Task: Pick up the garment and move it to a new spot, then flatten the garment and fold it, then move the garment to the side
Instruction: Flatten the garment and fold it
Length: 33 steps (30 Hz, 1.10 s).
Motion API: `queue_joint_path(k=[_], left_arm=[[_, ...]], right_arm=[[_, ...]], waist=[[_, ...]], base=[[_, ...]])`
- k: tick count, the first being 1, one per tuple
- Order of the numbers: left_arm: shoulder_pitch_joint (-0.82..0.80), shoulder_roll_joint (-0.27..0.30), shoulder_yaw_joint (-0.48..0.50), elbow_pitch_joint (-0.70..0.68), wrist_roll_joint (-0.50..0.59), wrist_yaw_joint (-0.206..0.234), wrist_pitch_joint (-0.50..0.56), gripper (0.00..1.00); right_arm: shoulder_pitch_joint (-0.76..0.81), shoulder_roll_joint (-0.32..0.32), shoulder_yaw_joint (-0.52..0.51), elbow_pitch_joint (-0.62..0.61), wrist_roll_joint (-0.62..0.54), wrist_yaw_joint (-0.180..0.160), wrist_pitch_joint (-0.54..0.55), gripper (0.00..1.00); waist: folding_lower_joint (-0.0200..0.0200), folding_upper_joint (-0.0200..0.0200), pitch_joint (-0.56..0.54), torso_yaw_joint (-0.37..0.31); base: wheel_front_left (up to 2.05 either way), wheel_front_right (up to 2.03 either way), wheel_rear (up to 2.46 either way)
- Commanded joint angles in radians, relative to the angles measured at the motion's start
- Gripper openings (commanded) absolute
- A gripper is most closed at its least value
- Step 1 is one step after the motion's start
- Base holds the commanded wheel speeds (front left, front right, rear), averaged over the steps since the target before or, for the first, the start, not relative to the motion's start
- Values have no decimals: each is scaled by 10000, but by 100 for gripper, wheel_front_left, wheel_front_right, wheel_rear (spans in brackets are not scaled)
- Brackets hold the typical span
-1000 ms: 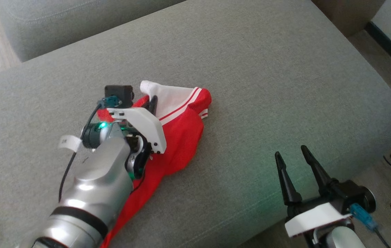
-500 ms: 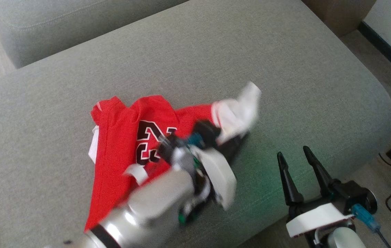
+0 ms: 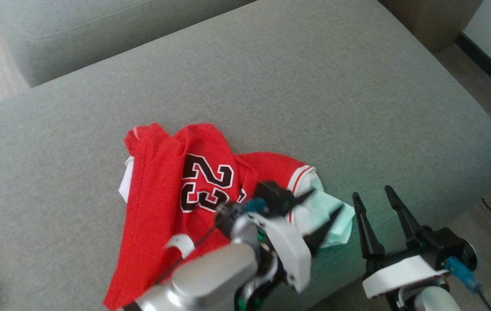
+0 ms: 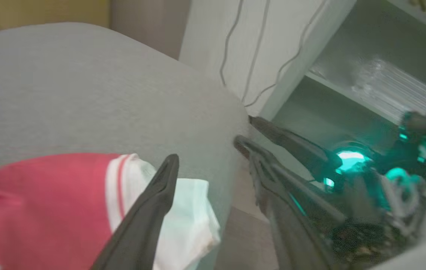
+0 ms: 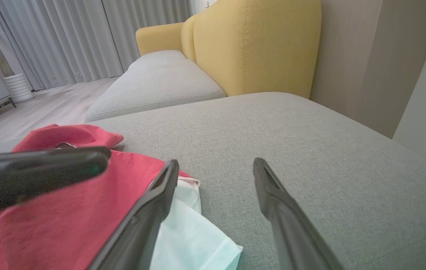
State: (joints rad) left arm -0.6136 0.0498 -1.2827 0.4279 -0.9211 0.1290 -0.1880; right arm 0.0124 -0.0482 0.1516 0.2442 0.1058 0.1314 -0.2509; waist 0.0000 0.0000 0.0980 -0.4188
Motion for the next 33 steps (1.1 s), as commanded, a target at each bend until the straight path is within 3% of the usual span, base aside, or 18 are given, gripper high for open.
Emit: queue_joint_path(k=[1,3,7,11,14,21,22,23,26,29,33], left_arm=[[-630,5,418,-163,-48,105,-124,100],[-830,104,808,294,-119,592,-150,100],[-1320,1095,1473,1348,20,1728,-54,100],[-1656,1812,1732,2272,31,2348,393,100],[-1743,1889,1644,2874,-111,2261,1023,100],[-1691,1191,1499,3852,-823,1019,2164,100],[-1705,1104,1509,4008,-885,892,2203,38],[-1732,1032,1539,4163,-934,786,2174,0],[-1949,888,1941,4603,-1082,718,1443,0],[-2335,867,2527,5105,-1094,1037,60,0],[-2945,1128,3470,5648,-1065,1575,-678,0]], right_arm=[[-108,-32,163,-309,19,-7,-109,100],[-67,-29,71,-347,8,-7,-109,100],[24,-25,-16,-415,-22,-7,-109,100],[54,-23,25,-429,-40,-7,-109,100],[8,-22,82,-437,-48,-7,-109,100],[-175,-21,229,-426,-54,-7,-109,100],[-197,-21,249,-419,-52,-7,-109,100],[-219,-21,271,-410,-51,-7,-109,100],[-276,-21,320,-387,-41,-7,-109,100],[-317,-21,322,-382,-43,-7,-109,100],[-355,-37,326,-379,-64,-7,-109,100]], waist=[[0,0,-33,63],[0,0,-68,168],[0,0,-102,376],[0,0,-56,556],[0,0,4,630],[0,0,201,582],[0,0,222,548],[0,0,243,507],[0,0,321,369],[0,0,395,231],[0,0,473,62]], base=[[0,0,0],[0,0,0],[0,0,0],[0,0,0],[0,0,0],[0,0,0],[0,0,0],[0,0,0],[0,0,0],[0,0,0],[0,0,0]])
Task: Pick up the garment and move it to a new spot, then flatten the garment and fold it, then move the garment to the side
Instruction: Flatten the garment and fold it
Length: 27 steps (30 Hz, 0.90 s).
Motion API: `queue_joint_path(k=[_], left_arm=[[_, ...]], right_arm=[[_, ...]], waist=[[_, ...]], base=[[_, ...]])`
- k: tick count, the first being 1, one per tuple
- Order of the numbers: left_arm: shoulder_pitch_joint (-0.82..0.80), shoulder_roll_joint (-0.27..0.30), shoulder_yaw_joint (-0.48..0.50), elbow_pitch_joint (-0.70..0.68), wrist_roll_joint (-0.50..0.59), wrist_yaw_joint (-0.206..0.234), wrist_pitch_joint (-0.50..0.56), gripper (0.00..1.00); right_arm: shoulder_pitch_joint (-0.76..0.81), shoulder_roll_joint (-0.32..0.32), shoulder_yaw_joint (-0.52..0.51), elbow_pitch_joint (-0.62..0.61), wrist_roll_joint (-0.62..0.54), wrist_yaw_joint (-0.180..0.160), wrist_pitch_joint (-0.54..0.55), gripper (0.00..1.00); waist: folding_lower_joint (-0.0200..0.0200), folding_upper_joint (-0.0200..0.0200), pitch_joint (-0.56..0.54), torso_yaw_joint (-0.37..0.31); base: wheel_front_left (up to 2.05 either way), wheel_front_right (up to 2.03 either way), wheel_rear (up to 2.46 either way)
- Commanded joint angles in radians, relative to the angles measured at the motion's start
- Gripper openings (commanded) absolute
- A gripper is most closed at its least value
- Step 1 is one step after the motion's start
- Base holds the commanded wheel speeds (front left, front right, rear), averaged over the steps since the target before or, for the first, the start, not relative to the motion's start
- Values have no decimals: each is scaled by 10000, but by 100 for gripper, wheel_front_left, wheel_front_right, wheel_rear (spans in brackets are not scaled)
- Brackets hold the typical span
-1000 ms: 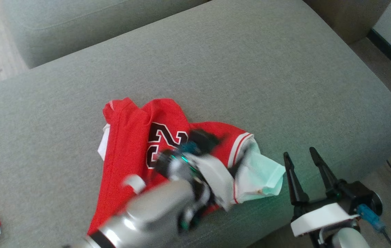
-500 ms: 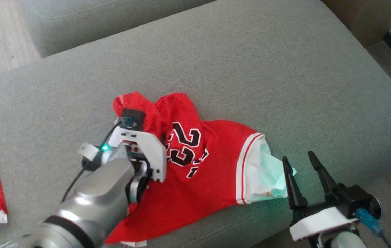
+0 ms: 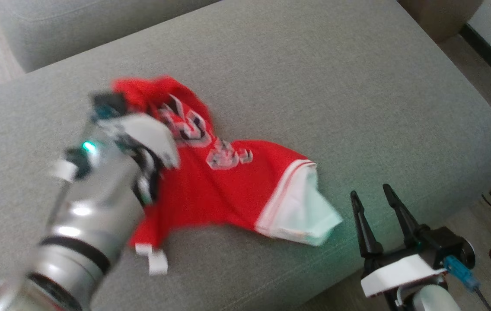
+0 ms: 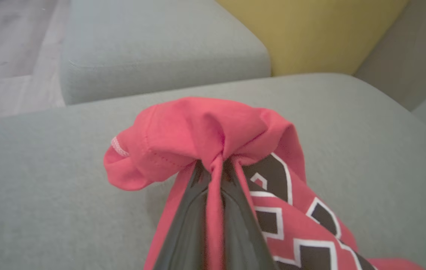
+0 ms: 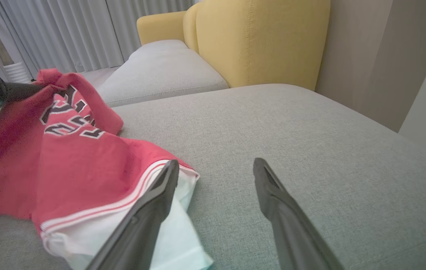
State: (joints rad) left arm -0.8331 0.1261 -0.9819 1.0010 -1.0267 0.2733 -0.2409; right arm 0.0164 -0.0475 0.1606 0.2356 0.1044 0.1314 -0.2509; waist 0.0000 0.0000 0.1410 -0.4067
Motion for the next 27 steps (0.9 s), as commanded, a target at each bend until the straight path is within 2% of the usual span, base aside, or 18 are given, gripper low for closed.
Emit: queue_joint_path(k=[1,6,9,10,11,14,15,20,24,27], left_arm=[[-910,491,741,-26,57,309,-185,0],[-1035,1321,2664,-569,1061,1557,-204,0],[-660,1407,3240,-627,1240,1652,-205,0],[-451,1364,3401,-568,1240,1506,-205,36],[-293,1302,3504,-464,1220,1331,-206,100],[-129,1193,3975,-581,1338,927,-206,100],[78,1113,4404,-876,1458,703,-207,100],[1363,801,5698,-2613,2133,199,-207,100],[3045,548,6246,-4137,2805,62,-207,100],[4351,474,6422,-5186,3275,221,-208,100]], right_arm=[[-404,-54,221,-298,-53,-7,-109,100],[-435,-84,204,-321,-65,-7,-109,100],[-436,-95,210,-316,-64,-7,-109,100],[-431,-102,207,-312,-67,-7,-109,100],[-420,-113,196,-304,-73,-7,-109,100],[-409,-125,177,-279,-93,-7,-109,100],[-418,-118,167,-269,-90,-7,-109,100],[-293,-100,72,-300,-86,-7,-109,100],[-117,-86,-54,-340,-99,-7,-109,100],[6,-77,-111,-359,-128,-7,-109,100]], waist=[[0,0,61,-89],[0,0,149,-180],[0,0,135,-195],[0,0,125,-194],[0,0,111,-171],[0,0,132,-46],[0,0,98,36],[0,0,-20,255],[0,0,-166,445],[0,0,-263,555]], base=[[0,0,0],[0,0,0],[0,0,0],[0,0,0],[0,0,0],[0,0,0],[0,0,0],[0,0,0],[0,0,0],[0,0,0]])
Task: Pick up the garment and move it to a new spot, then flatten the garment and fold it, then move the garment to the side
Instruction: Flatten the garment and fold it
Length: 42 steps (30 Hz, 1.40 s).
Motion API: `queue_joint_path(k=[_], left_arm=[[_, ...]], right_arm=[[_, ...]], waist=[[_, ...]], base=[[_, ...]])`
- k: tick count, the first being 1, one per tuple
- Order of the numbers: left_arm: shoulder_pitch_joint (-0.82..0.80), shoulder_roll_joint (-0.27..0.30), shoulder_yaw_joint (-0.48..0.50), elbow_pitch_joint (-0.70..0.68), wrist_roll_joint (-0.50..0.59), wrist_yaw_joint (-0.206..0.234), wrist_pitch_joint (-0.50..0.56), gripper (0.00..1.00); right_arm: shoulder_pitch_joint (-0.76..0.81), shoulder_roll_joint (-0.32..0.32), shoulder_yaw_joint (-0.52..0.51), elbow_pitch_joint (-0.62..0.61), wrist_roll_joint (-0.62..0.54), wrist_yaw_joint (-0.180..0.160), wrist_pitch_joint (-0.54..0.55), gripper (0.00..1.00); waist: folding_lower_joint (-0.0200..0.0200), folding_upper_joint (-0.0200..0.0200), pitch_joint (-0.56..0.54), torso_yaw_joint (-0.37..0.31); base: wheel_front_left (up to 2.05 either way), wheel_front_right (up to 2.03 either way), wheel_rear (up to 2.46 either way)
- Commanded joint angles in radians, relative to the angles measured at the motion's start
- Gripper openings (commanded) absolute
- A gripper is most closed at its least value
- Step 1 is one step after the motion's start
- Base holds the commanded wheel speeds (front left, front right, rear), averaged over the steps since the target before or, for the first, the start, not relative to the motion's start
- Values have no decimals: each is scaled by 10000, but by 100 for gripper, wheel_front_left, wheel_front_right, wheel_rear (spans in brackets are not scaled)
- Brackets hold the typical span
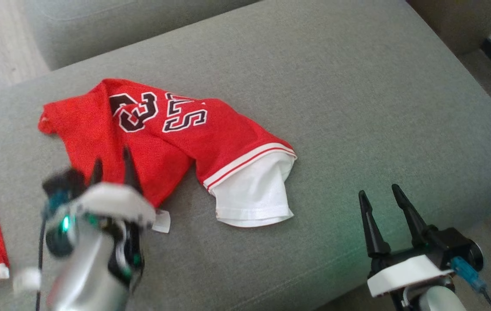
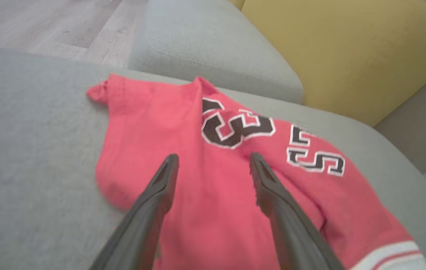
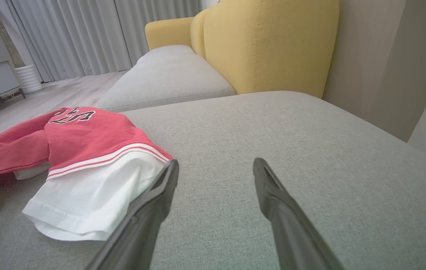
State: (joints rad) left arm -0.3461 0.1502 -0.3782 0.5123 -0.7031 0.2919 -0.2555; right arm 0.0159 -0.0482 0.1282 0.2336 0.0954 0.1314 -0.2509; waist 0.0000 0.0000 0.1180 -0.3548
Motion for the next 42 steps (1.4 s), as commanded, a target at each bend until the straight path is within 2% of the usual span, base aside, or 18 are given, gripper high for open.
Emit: queue_joint_path(k=[1,7,12,17,24,34,35,36,37,42], left_arm=[[-96,204,426,-629,157,105,-62,100],[2012,144,298,-2183,694,439,-62,100],[2610,450,-84,-2037,948,524,259,100],[2330,533,-485,-1281,1228,348,402,100],[1523,144,-754,-120,1425,40,200,100],[374,-121,-598,1142,1892,-124,-42,100],[265,-105,-558,1249,1982,-112,-49,78],[173,-96,-519,1303,2069,-126,-54,17],[124,-77,-504,1343,2163,-154,-56,0],[235,255,-488,1207,2779,76,-60,0]], right_arm=[[37,-67,196,-348,-43,-7,-109,100],[160,-55,152,-422,-70,-7,-109,100],[75,-52,183,-436,-93,-7,-109,100],[-30,-63,236,-425,-94,-7,-109,100],[-115,-99,296,-377,-76,-7,-109,100],[-169,-94,280,-365,-50,-7,-109,100],[-172,-92,270,-364,-46,-7,-109,100],[-169,-90,260,-363,-47,-7,-109,100],[-162,-88,248,-362,-48,-7,-109,100],[13,-73,63,-404,-56,-7,-109,100]], waist=[[0,0,-60,70],[0,0,-118,297],[0,0,-27,425],[0,0,64,450],[0,0,114,281],[0,0,213,169],[0,0,217,177],[0,0,219,191],[0,0,213,211],[0,0,99,485]], base=[[0,0,0],[0,0,0],[0,0,0],[0,0,0],[0,0,0],[0,0,0],[0,0,0],[0,0,0],[0,0,0],[0,0,0]])
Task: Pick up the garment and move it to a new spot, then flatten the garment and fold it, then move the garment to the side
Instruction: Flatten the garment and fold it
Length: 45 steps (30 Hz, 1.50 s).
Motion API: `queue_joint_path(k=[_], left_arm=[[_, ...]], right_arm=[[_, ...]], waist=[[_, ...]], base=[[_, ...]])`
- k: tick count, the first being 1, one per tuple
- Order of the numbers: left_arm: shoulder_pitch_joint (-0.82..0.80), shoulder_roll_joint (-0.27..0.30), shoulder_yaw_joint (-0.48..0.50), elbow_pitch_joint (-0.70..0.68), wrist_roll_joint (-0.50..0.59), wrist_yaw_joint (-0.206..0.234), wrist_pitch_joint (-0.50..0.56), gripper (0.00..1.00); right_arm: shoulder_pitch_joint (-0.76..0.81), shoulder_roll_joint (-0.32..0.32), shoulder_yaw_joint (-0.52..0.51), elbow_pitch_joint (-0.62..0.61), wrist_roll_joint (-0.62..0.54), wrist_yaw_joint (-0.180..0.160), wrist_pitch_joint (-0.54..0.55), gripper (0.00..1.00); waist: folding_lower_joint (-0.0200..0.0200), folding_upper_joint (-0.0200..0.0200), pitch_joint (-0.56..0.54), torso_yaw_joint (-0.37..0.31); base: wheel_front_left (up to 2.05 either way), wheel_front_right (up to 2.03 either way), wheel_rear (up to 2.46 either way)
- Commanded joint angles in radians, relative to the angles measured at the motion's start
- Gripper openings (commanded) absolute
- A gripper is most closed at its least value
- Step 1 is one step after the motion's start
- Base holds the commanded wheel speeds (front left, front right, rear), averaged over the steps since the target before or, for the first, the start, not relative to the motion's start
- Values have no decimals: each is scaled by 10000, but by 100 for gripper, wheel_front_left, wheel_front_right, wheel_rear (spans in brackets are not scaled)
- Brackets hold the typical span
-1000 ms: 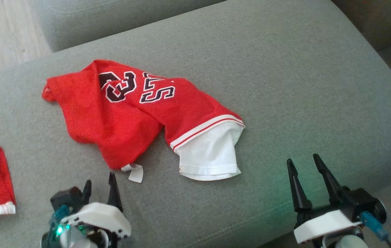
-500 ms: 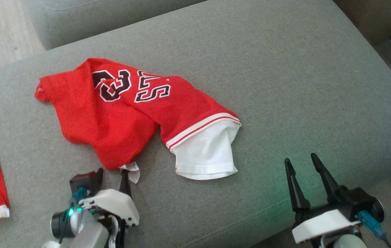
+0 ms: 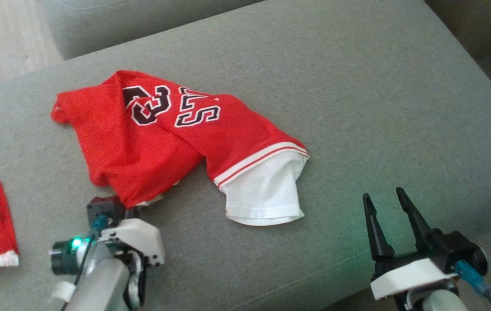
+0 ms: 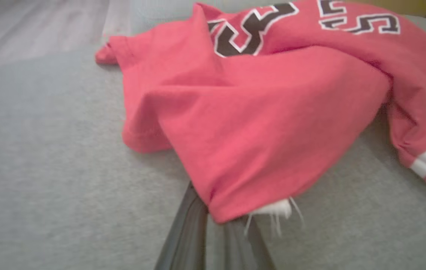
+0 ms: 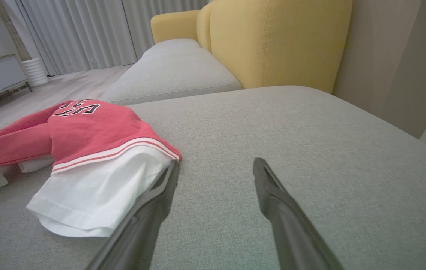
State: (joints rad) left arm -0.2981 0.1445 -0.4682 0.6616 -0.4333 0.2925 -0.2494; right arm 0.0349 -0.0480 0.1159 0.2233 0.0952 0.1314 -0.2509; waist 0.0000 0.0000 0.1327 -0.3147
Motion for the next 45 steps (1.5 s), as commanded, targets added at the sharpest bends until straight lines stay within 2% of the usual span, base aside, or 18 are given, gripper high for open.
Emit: queue_joint_path(k=[1,6,11,13,14,15,17,20,24,28,32,35,39,45], left_arm=[[-158,436,426,-418,230,194,-121,0],[526,1076,430,-1187,772,884,-75,0],[1294,1341,-19,-2230,1109,1235,689,0],[1574,1344,-224,-2467,1196,1344,1033,6],[1679,1322,-315,-2525,1225,1383,1165,20],[1752,1277,-371,-2568,1235,1428,1224,42],[1875,1175,-491,-2525,1250,1480,1291,100],[2099,1040,-506,-2260,1137,1560,1261,100],[2510,949,-73,-2091,755,1771,679,100],[2937,851,461,-2317,434,1853,67,100],[3223,651,997,-2745,216,1817,-97,100],[3512,411,1318,-3090,222,1609,-117,100],[3709,106,1167,-2380,235,1066,-121,100],[3245,-181,1320,-1992,338,659,-122,100]], right_arm=[[-125,-71,160,-309,-54,-7,-109,100],[87,-53,75,-351,-28,-7,-109,100],[222,-41,81,-387,-40,-7,-109,100],[218,-38,97,-403,-46,-7,-109,100],[212,-36,105,-406,-52,-7,-109,100],[202,-36,106,-407,-59,-7,-109,100],[198,-34,106,-402,-79,-7,-109,100],[169,-33,123,-365,-117,-7,-109,100],[164,-73,110,-357,-131,-7,-109,100],[287,-122,41,-373,-147,-7,-109,100],[395,-141,5,-370,-155,-7,-109,100],[463,-141,18,-347,-194,-7,-109,100],[433,-144,160,-303,-226,-7,-109,100],[362,-222,233,-335,-202,-7,-109,100]], waist=[[0,0,-77,172],[0,0,-264,700],[0,0,-434,1315],[0,0,-465,1516],[0,0,-465,1609],[0,0,-471,1695],[0,0,-495,1826],[0,0,-537,1901],[0,0,-626,1894],[0,0,-746,1896],[0,0,-875,1920],[0,0,-998,1922],[0,0,-1113,1846],[0,0,-989,1709]], base=[[0,0,0],[0,0,0],[0,0,0],[0,0,0],[0,0,0],[0,0,0],[0,0,0],[0,0,0],[0,0,0],[0,0,0],[0,0,0],[0,0,0],[0,0,0],[0,0,0]])
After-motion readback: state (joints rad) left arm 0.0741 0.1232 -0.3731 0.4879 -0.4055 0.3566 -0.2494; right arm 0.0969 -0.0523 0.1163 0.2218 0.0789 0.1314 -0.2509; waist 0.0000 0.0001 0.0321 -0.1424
